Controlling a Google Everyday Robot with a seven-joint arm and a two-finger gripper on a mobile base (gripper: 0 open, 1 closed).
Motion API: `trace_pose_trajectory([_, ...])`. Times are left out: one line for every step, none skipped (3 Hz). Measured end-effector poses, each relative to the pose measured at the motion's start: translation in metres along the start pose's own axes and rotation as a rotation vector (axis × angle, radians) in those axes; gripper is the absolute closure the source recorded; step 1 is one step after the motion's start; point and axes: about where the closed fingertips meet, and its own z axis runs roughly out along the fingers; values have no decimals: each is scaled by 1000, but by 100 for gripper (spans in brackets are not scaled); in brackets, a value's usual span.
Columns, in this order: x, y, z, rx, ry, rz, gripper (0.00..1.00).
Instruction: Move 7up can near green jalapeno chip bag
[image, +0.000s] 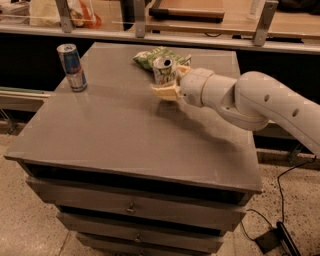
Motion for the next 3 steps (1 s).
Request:
trace_pose_trajectory([8, -40, 0, 105, 11, -14, 100])
trace_pose_trajectory([19, -68, -6, 212, 30, 33, 100])
trace_pose_trajectory([29, -79, -5, 253, 29, 89, 100])
